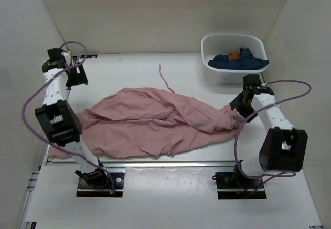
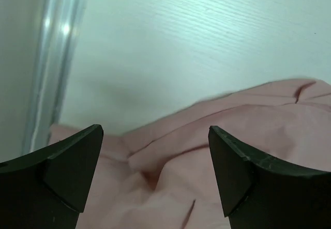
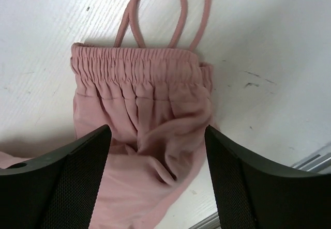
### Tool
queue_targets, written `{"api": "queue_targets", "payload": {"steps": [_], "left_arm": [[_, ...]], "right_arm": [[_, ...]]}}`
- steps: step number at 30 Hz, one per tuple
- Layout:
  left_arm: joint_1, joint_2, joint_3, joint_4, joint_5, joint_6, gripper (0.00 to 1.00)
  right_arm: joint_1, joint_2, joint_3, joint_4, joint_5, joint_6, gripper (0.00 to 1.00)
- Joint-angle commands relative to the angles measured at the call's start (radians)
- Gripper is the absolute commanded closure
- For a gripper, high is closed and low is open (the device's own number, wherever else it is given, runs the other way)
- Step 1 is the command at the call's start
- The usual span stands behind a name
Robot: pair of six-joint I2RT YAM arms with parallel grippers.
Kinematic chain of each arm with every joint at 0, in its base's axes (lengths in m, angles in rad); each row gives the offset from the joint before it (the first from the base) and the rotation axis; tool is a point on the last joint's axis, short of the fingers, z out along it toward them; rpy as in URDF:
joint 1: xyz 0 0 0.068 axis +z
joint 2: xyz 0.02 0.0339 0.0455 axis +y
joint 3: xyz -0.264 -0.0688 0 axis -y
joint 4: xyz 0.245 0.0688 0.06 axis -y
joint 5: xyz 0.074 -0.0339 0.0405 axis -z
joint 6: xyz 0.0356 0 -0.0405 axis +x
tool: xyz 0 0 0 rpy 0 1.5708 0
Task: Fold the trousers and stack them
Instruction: Flatten the trousers out
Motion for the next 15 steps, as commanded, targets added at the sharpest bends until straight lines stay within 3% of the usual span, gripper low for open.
{"api": "queue_targets", "payload": {"steps": [1,6,13,14,15], "left_arm": [[-0.04,0.185,0.095,-0.154,0.112,0.0,0.06],[-0.04,0.314,0.128,-0.217,0.094,0.0,0.04],[-0.058,0.325,-0.102,-0.197,0.086,0.0,0.01],[-0.059,0.325,-0.115,-0.188,0.095,0.0,0.05],[-0.059,0.325,-0.115,-0.188,0.096,0.0,0.18]], "right_arm": [[-0.008,0.087,0.063,0.015,-0.092,0.025,0.22],[-0.008,0.146,0.06,0.033,-0.17,0.016,0.19],[-0.008,0.185,-0.016,0.053,-0.221,0.037,0.18],[-0.008,0.198,-0.017,0.053,-0.23,0.037,0.18],[-0.008,0.21,-0.017,0.053,-0.23,0.037,0.18]]}}
